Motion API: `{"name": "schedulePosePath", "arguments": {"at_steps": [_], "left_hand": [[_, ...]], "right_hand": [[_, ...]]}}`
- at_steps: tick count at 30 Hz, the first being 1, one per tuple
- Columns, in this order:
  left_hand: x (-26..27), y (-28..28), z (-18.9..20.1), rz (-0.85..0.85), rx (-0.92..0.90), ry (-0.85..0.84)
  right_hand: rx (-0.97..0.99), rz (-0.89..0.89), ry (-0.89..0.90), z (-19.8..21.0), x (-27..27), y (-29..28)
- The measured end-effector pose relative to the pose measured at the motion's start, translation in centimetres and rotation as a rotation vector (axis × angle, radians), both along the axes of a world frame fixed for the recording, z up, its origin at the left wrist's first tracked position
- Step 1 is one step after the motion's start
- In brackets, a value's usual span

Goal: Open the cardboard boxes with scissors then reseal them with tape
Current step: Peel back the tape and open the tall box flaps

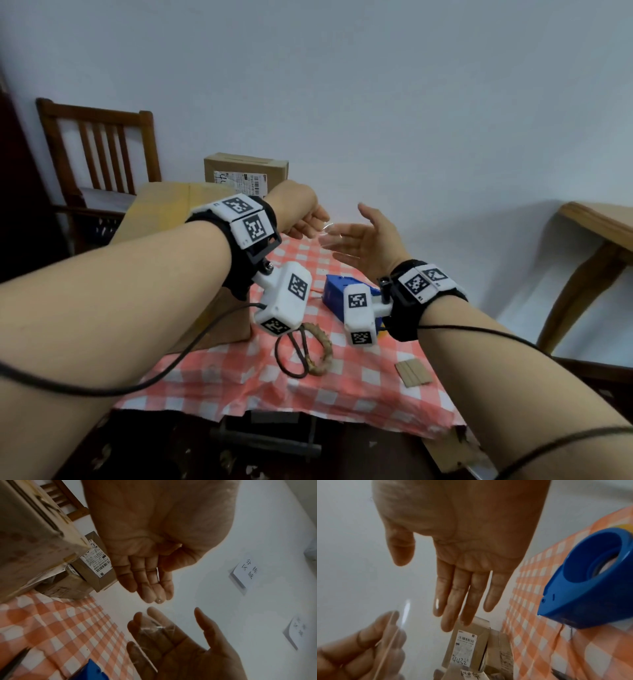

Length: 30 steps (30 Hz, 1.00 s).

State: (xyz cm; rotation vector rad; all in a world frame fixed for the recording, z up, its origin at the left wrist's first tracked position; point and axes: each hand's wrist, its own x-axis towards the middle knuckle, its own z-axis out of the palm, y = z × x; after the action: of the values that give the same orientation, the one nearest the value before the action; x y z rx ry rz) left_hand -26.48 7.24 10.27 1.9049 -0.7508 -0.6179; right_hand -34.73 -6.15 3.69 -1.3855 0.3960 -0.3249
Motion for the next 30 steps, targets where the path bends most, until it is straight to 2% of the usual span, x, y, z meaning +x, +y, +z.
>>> {"name": "schedulePosePath", "arguments": {"at_steps": [6,11,17,20,23,27,30], "left_hand": [[-0.1,1.1,0.2,0.054,-0.046,0.002],[0.0,1.7,0.2,0.105,-0.11,0.02],[0.1,2.5,0.1,0.142,-0.14,0.0],[0.2,3.3,0.2,0.136,-0.122,-0.043],[0.9,4.1,0.7,0.128,-0.092,-0.146],[2.2,5.3,0.9,0.068,0.028,-0.421],[4.3,7.6,1.5,0.127,0.145,-0.502]], "right_hand": [[-0.124,0.025,0.023,0.4,-0.9,2.0],[-0.289,-0.091,-0.01,0.6,-1.4,2.8],[-0.234,-0.213,0.03,1.5,-1.1,3.8],[-0.29,-0.235,0.045,2.4,-0.3,4.3],[-0.364,-0.263,0.021,3.4,0.5,4.9],[-0.378,-0.27,0.003,4.4,1.6,6.1],[-0.4,-0.32,0.013,4.5,1.9,6.0]]}}
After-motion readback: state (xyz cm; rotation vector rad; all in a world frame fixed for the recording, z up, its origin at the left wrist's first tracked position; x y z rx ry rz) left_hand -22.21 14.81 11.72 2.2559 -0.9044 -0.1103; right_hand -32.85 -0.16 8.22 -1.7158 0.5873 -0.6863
